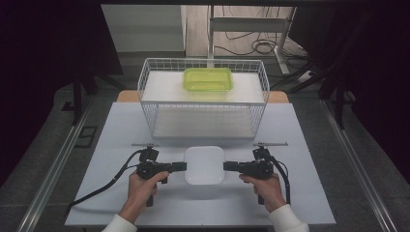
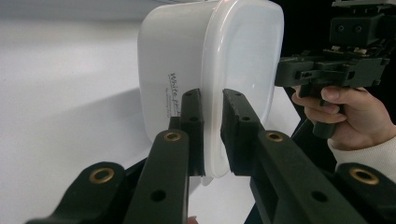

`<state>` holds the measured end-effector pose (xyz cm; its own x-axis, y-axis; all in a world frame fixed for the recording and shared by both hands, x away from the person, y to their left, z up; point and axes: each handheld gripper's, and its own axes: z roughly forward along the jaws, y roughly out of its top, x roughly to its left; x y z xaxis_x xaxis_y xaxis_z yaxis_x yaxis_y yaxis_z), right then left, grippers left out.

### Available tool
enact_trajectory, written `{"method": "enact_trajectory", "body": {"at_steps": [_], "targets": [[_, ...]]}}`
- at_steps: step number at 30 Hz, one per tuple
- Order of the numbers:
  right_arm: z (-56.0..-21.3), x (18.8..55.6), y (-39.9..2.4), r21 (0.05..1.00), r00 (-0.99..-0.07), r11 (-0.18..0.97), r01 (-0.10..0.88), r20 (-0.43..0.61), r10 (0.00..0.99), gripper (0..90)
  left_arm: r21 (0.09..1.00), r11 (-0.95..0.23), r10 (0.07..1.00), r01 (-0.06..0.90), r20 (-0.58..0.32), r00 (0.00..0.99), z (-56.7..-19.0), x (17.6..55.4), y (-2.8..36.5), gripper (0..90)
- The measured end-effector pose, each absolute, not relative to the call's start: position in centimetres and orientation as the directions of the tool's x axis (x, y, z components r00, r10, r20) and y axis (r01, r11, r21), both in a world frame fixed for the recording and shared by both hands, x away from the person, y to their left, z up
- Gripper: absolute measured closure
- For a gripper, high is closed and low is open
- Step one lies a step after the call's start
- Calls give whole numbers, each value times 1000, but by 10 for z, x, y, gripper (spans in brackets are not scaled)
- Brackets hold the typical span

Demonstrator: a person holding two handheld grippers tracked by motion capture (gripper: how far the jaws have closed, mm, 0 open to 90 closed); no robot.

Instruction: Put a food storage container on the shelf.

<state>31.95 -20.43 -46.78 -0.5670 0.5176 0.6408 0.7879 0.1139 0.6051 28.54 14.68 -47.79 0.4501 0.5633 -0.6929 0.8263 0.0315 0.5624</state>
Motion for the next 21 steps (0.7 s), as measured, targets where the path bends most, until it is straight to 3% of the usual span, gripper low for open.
{"method": "enact_trajectory", "body": {"at_steps": [21], "targets": [[-445,325,-204,636,-588,95,765,632,504,798,585,44,543,810,-695,472,-453,298,151,797]]}}
